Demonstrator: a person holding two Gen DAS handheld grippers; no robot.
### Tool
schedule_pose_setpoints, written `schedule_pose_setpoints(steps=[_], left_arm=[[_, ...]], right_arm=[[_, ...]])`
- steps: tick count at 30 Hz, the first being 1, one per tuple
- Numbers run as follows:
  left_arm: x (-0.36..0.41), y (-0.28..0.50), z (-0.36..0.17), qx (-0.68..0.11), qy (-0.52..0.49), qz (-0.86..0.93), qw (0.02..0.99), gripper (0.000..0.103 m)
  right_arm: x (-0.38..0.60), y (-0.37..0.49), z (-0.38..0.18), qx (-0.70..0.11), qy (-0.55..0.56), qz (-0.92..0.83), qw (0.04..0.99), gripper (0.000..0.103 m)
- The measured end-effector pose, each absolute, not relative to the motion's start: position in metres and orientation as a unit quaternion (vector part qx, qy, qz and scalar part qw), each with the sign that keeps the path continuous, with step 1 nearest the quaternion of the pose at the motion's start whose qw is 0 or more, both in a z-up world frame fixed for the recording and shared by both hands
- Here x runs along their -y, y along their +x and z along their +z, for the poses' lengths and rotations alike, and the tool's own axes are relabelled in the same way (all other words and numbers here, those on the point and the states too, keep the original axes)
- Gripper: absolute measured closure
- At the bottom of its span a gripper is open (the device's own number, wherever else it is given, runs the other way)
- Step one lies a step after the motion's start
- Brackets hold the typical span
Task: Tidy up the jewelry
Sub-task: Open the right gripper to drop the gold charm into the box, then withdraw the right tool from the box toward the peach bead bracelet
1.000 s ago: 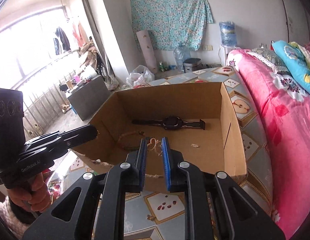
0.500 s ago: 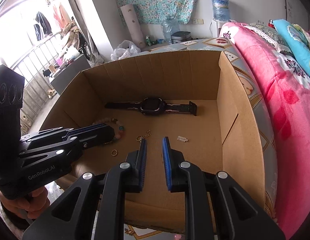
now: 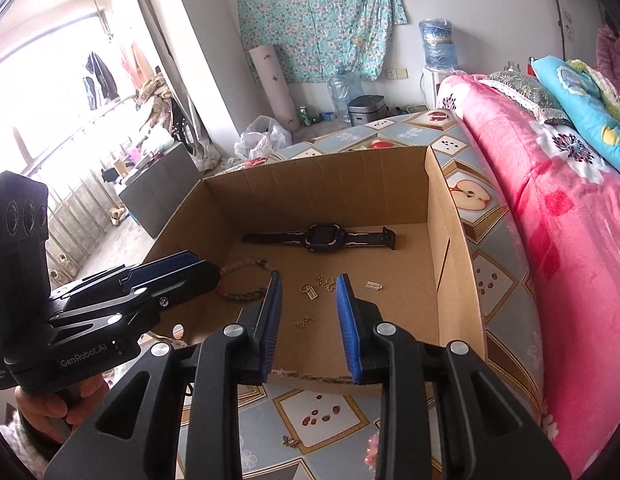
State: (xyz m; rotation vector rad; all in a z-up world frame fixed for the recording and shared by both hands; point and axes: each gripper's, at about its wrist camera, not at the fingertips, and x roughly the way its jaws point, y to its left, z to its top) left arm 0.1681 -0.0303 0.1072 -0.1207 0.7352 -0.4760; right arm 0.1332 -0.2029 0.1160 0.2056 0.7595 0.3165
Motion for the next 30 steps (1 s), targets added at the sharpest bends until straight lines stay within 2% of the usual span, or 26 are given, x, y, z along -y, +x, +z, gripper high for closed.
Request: schedule_pose_setpoints(steps=[3, 9, 18, 23, 27, 30], left_arm=[[0.024, 0.149, 0.117, -0.34, -0.061, -0.234, 0.909, 0.054], [0.01, 0.113, 0.123, -0.325, -0.07, -0.237, 0.913, 0.041], [-0.015, 0.062, 0.112, -0.311, -0.068, -0.244, 0.916, 0.031], [-0.021, 0.033, 0.1, -0.305, -0.051, -0.256, 0.916, 0.024], [-0.017, 0.021, 0.078, -0.329, -0.043, -0.256, 0.908, 0.02], [-0.014, 0.019, 0.06, -0.359, -0.041, -0.245, 0.9, 0.02]], right_arm=[[0.205, 0.116, 0.123, -0.357, 0.108, 0.155, 0.915, 0.069], [0.211, 0.083, 0.125, -0.353, 0.125, 0.155, 0.914, 0.067], [0.214, 0.028, 0.105, -0.35, 0.155, 0.167, 0.909, 0.067], [0.206, 0.009, 0.084, -0.374, 0.152, 0.171, 0.899, 0.067], [0.201, 0.001, 0.065, -0.4, 0.139, 0.164, 0.891, 0.057], [0.198, -0.001, 0.055, -0.413, 0.137, 0.161, 0.886, 0.054]])
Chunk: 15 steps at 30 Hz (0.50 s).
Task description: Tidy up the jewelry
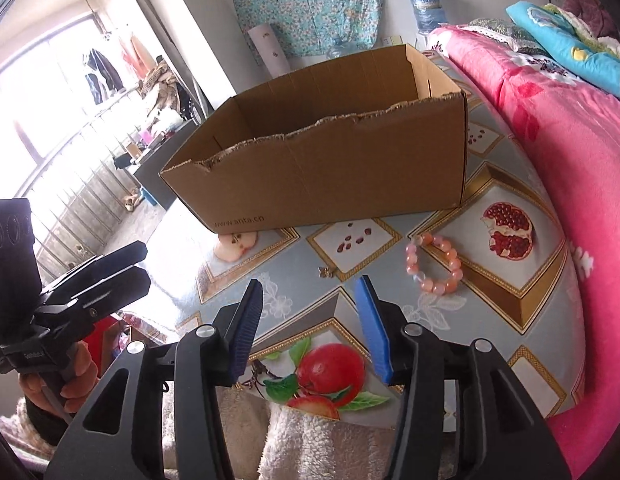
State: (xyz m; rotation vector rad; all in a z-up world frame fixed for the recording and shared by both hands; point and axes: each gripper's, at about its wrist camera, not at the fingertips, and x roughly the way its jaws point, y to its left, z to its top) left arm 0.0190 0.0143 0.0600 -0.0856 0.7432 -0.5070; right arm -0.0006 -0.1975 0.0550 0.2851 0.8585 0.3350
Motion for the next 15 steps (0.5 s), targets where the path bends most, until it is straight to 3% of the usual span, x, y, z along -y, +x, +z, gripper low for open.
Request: schedule_pose_setpoints(steps=[15], left_arm=[[0.011, 0.038, -0.003, -0.44, 0.013, -0.188, 0.878, 0.02]], right_arm=[[0.203, 0.01, 0.023, -0.453, 0.141, 0.131, 0.87, 0.052]])
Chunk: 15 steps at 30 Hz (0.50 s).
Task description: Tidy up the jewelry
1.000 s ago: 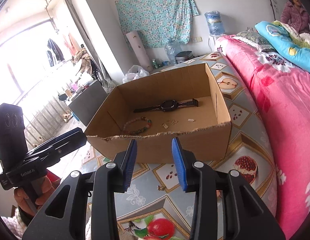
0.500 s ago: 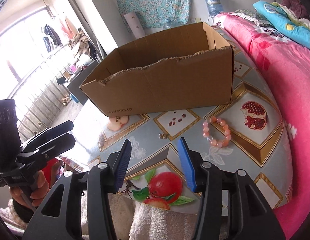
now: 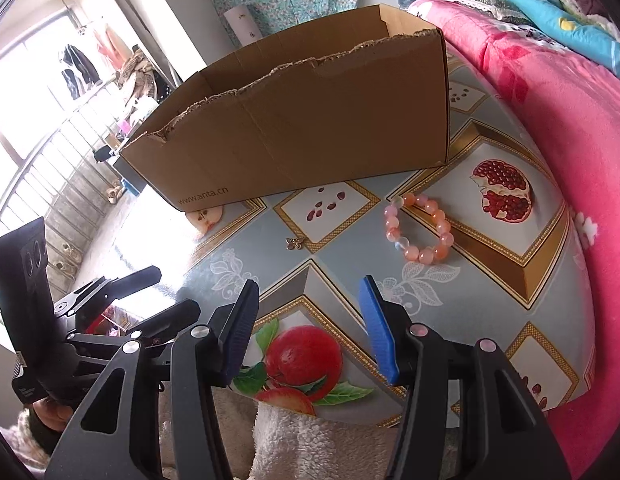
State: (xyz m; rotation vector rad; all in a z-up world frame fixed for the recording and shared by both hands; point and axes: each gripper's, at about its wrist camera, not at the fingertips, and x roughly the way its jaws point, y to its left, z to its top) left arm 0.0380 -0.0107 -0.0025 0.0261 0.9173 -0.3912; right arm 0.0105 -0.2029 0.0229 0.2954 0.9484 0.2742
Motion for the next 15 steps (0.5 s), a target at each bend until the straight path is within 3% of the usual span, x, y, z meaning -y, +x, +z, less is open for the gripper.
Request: schedule_pose_setpoints(steps=[15], left_arm=[[0.026, 0.054, -0.016, -0.45, 0.039, -0.17, 0.876, 0.019]], right_arm=[[0.206, 0.019, 0.003, -0.464, 0.142, 0.14, 0.863, 0.052]])
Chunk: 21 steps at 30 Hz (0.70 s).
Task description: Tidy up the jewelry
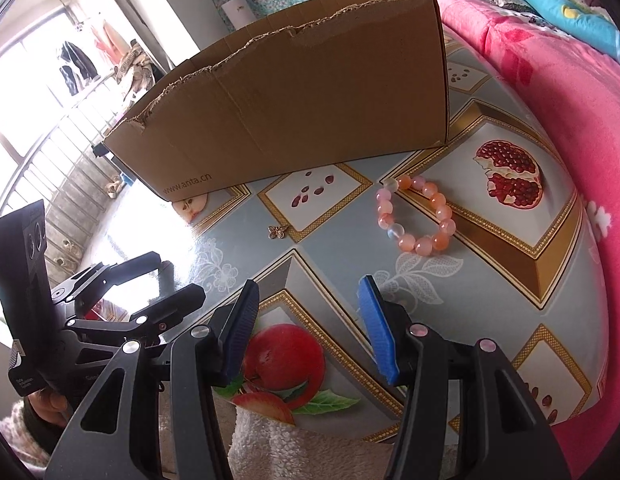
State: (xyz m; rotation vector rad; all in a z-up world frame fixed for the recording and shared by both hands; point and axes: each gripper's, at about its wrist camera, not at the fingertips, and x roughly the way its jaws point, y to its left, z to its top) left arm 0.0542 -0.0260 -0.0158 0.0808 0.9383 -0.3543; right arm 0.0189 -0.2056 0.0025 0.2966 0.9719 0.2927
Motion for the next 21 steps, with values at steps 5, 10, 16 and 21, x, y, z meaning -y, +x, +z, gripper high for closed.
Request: schedule_pose_setpoints(steps=[5, 10, 16, 21], left_arm=[[0.035, 0.055, -0.019, -0.446, 0.07, -0.164, 0.877, 0.017], [0.042, 0.055, -0.022, -0.445, 0.081, -0.157, 0.878, 0.012], [0.042, 0.057, -0.023, -0.451, 0.079, -0.151, 0.876, 0.008], [0.041, 0.055, -0.024, -0.445, 0.078, -0.15, 0.88, 0.008]], right_arm=[[0.205, 0.021, 0.001, -0.461, 0.144, 0.143, 0.864, 0.052], [0.206, 0.021, 0.001, -0.459, 0.146, 0.143, 0.865, 0.052], [0.211, 0.023, 0.004, -0.459, 0.161, 0.147, 0.861, 0.052], [0.213, 0.023, 0.011, -0.451, 0.163, 0.15, 0.865, 0.052]])
